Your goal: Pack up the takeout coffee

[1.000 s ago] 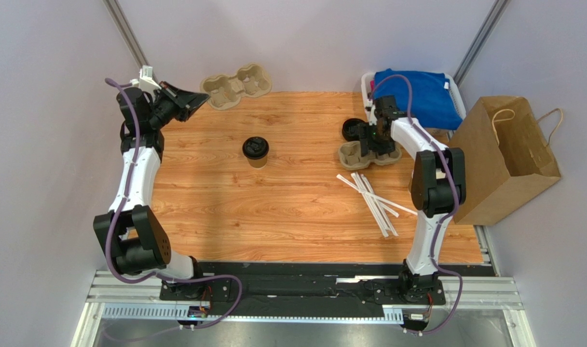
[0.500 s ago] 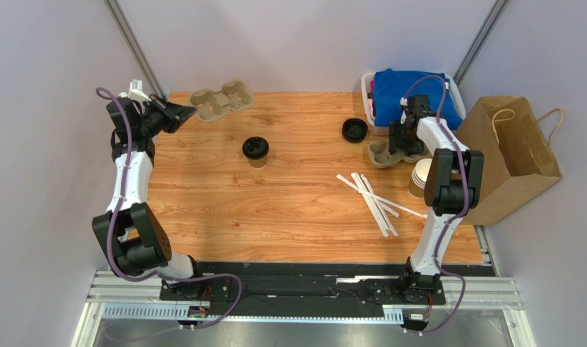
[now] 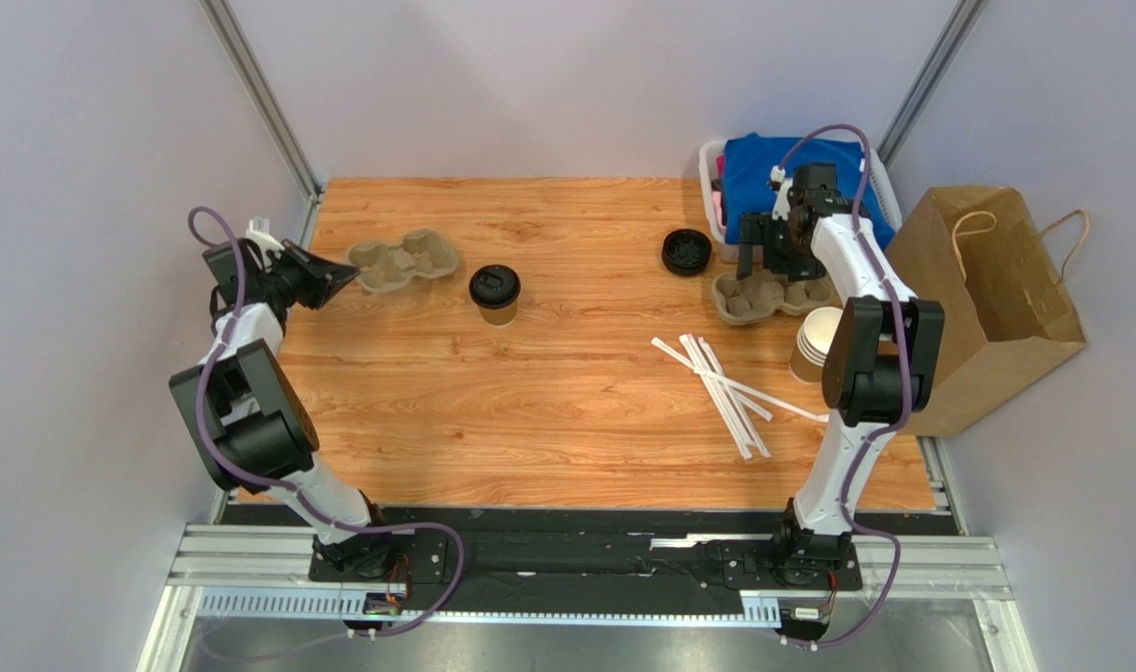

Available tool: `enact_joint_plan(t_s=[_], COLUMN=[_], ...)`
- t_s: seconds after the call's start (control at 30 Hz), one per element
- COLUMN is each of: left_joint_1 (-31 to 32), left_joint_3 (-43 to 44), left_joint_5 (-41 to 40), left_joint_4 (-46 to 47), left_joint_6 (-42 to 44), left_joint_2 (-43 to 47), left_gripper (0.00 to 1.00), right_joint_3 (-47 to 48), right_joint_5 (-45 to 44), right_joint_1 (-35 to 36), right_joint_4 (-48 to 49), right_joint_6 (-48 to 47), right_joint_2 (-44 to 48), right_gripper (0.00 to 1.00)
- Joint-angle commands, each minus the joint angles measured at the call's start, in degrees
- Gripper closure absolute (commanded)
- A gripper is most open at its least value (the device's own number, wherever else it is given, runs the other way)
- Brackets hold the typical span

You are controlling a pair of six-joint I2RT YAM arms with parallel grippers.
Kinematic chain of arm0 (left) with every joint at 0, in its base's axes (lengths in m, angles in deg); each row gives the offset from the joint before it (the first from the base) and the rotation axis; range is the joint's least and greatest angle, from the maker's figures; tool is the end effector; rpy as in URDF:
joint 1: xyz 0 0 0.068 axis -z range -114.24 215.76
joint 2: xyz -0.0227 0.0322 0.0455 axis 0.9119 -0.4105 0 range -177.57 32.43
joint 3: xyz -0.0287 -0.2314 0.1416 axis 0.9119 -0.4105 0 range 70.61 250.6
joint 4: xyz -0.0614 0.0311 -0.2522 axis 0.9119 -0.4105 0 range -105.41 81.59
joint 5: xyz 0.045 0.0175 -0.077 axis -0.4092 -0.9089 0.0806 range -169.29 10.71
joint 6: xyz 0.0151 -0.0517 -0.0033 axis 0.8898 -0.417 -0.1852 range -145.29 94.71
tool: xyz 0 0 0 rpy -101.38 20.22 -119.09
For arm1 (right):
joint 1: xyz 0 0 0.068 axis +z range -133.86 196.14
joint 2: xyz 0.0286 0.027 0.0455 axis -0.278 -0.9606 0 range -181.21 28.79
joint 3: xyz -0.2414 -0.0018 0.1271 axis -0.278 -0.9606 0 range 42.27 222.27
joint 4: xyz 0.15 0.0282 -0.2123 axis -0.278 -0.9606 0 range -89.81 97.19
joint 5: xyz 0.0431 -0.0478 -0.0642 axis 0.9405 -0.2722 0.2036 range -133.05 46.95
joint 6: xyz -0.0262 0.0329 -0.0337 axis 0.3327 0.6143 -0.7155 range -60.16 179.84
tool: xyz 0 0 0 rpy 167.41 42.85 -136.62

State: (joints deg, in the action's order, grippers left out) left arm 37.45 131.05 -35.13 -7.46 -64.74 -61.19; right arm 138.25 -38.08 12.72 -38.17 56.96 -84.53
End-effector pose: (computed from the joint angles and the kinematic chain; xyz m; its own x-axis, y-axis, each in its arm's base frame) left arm 0.3276 0.1483 0.2400 -0.4760 -0.7741 -0.4173 -0.1603 0.5429 -0.8243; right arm 0.4258 -0.0224 0.2429 -0.8869 0.0030 -0.4619 -0.0246 0.9982 0.0538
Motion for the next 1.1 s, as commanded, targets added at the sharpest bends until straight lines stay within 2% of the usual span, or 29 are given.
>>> enact_joint_plan(t_s=[0.0, 0.2, 0.3, 0.37, 0.4, 0.47, 0.5, 0.6, 0.83, 1.07], left_joint_1=[-2.4, -3.3, -3.6, -4.0, -4.2, -4.3, -4.6, -4.6, -4.6, -4.6], left_joint_3=[0.5, 1.4, 0.6, -0.1, -0.3, -0.4, -0.4, -0.5, -0.7, -0.9], left_joint_5=[1.3, 2.0, 1.5, 0.5, 0.2, 0.1, 0.0, 0.4, 3.2, 5.4], left_joint_4=[0.2, -4.3, -5.5, -6.0, -6.9, -8.2, -9.7, -12.0, -17.3, -18.4], left_joint_6=[5.9, 11.0, 11.7, 12.0, 12.2, 12.9, 13.2, 14.1, 22.3, 26.7], left_joint_2=[-3.7, -7.4, -8.2, -8.2, -7.8, -7.3, -6.6, -3.6, 8.5, 20.8], left_gripper=[1.00, 1.00, 0.99, 0.91, 0.77, 0.62, 0.48, 0.39, 0.35, 0.31], right_joint_3=[2.8, 6.6, 10.7, 13.4, 16.2, 18.0, 18.6, 20.0, 20.1, 19.8], right_joint_5=[4.8, 13.0, 14.0, 13.8, 13.1, 11.4, 9.5, 6.6, 4.9, 4.5], right_joint_1=[1.1, 2.3, 2.3, 2.3, 2.3, 2.2, 2.1, 0.9, -8.8, -23.5], right_joint_4=[-3.2, -7.7, -9.9, -12.7, -13.9, -16.0, -16.4, -18.0, -20.4, -22.0], right_joint_6=[-2.7, -4.9, -5.8, -6.9, -8.3, -9.2, -10.3, -11.5, -11.1, -12.3], right_joint_2=[7.4, 13.8, 16.0, 16.8, 17.2, 18.7, 19.4, 22.2, 29.5, 33.9], right_gripper=[0.00, 0.00, 0.00, 0.00, 0.00, 0.00, 0.00, 0.00, 0.00, 0.00])
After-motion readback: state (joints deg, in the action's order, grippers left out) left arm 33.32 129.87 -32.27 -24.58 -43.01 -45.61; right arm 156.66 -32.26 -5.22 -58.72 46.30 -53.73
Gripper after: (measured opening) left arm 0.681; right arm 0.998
